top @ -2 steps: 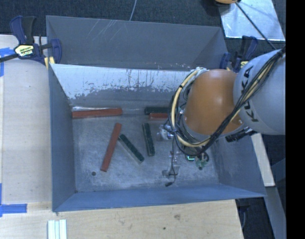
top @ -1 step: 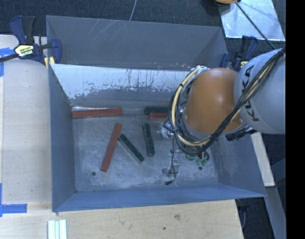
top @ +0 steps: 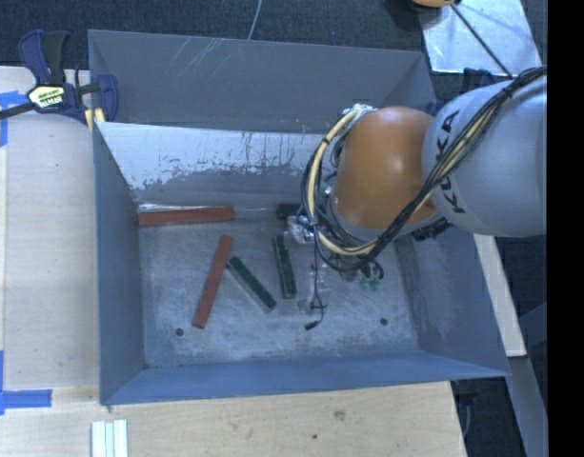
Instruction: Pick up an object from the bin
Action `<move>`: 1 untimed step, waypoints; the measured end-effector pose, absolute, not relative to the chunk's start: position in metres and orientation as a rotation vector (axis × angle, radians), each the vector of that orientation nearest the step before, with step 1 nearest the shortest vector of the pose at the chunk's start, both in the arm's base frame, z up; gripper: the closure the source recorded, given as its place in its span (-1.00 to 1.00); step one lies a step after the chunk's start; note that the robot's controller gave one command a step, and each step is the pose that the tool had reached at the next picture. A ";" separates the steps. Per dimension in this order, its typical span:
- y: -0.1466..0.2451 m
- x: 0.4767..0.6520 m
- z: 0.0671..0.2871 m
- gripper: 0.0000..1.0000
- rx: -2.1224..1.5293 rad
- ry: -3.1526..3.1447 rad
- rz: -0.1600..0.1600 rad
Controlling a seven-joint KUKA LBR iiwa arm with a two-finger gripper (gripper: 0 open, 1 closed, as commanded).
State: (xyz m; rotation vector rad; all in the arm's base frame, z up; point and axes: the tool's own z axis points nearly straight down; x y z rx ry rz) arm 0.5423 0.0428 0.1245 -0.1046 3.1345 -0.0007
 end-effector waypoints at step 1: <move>0.077 0.541 0.065 -1.00 0.057 3.138 0.000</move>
Offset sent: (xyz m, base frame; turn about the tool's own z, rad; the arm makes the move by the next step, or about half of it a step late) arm -0.0085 0.0429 -0.0545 0.1454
